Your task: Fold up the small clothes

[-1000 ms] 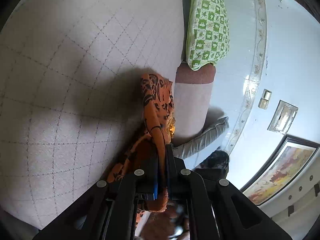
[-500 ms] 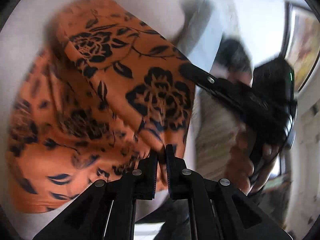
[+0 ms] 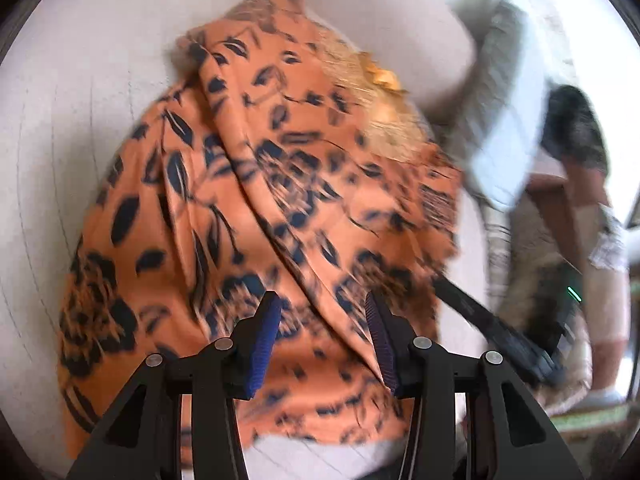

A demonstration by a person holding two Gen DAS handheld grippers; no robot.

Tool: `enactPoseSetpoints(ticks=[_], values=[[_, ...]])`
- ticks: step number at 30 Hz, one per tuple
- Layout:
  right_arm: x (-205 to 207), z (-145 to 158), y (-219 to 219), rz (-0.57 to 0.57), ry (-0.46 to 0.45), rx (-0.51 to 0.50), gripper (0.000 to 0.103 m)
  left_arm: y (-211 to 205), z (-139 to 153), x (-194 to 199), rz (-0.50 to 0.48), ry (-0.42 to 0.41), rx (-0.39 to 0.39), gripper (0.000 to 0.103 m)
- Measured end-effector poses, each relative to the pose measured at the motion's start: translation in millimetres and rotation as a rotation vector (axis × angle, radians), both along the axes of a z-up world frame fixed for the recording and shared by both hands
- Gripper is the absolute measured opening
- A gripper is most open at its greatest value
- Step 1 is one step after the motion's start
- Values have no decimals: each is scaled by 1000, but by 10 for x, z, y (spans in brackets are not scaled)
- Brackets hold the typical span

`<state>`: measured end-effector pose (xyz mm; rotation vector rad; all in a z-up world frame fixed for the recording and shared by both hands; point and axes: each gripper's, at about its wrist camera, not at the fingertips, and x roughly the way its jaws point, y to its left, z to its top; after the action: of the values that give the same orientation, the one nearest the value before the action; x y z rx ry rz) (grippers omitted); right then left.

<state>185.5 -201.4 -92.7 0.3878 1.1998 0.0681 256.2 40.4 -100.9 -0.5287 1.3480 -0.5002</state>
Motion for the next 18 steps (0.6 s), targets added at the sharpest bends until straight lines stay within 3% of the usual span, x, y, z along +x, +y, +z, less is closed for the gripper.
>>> enactPoseSetpoints(ticks=[3, 5, 6, 7, 8, 9, 10, 15, 18], values=[[-5, 84, 32, 6, -10, -39, 60, -205, -104, 226, 22, 35, 31, 43], [-12, -8, 61, 34, 13, -67, 60, -333, -221, 364, 33, 72, 117, 40], [-19, -118, 79, 46, 43, -85, 52, -364, -276, 380, 37, 77, 140, 37], [-32, -217, 83, 59, 71, -82, 25, -373, -313, 351, 40, 74, 142, 31], [-45, -307, 101, 76, 102, -61, 12, -373, -362, 295, 37, 72, 134, 25], [-67, -335, 112, 90, 116, -37, 9, -363, -394, 275, 46, 80, 130, 21], [-91, -301, 123, 97, 117, -32, 9, -339, -420, 256, 67, 95, 115, 13], [-273, 350, 36, 83, 8, -48, 8, -244, -371, 248, 106, 70, -28, 6], [-346, 231, 6, 82, 62, -166, 8, -350, -357, 235, 67, 56, -8, 3]])
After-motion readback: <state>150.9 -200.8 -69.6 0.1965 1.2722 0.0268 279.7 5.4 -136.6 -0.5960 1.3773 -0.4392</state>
